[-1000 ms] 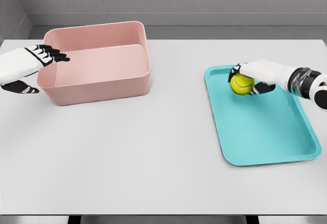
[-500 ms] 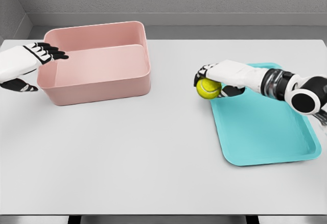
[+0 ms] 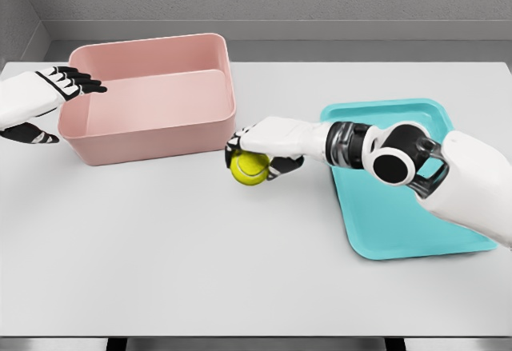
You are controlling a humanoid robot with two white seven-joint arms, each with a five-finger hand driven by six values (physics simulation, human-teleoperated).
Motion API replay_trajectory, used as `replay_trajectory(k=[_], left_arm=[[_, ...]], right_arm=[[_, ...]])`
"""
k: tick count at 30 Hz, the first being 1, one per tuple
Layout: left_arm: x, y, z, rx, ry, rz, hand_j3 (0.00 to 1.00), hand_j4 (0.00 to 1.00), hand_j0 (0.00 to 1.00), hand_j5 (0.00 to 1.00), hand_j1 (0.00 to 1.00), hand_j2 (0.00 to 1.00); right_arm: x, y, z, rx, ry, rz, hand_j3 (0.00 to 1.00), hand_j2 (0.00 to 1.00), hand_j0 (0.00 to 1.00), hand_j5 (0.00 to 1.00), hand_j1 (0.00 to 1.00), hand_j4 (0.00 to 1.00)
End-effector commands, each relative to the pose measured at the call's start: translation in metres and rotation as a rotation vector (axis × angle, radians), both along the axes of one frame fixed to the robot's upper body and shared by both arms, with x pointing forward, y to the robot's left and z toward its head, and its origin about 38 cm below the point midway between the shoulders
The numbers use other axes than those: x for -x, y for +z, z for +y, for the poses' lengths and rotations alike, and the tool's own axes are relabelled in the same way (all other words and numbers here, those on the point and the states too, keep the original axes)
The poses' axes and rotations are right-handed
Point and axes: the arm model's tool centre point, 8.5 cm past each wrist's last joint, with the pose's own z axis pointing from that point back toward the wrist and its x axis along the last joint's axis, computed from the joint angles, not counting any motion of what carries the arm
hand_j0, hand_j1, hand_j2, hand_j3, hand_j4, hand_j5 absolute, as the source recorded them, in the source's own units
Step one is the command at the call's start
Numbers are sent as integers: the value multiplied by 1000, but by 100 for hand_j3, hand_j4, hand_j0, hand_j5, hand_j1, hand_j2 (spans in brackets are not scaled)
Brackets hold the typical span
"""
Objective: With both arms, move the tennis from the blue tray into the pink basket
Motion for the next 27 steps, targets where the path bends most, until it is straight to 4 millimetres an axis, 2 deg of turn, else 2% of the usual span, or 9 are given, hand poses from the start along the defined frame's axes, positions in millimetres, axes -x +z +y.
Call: replay_trajectory(k=[1,7,8,9,15,19,23,26,27], left_arm=[[0,1,-1,6,-1,-2,100,100,100,100,100,100],[0,2,-1,6,-3,-2,100,100,100,100,100,100],[0,2,-1,6,-3,-2,100,100,100,100,100,100],[0,2,-1,6,-3,-2,100,100,100,100,100,100],[0,2,-1,6,-3,-2,100,100,100,100,100,100],[1,1,-1,6,-4,-1,100,100,100,100,100,100],[2,3,-5,6,-18,-5,100,100,100,100,100,100],[8,5,-14,-2,-49,-10,100,100,100,100,100,100],[13,9,-22,-13,-83,-15,100,100,100,100,100,100]], right_arm=[[10,-12,24,4,28,37,45,45,45,45,45,45],[7,-15,34,13,33,40,46,46,46,46,46,46],[6,-15,34,16,30,42,65,65,65,65,65,65],[4,-15,31,17,16,42,100,100,100,100,100,100],[-1,-4,23,13,10,12,100,100,100,100,100,100],[-17,40,-20,-40,-51,-89,100,100,100,100,100,100],[-36,99,-100,-72,-179,-235,100,100,100,100,100,100],[-38,121,-146,-44,-266,-293,100,100,100,100,100,100],[-35,126,-172,-24,-312,-284,100,100,100,100,100,100]])
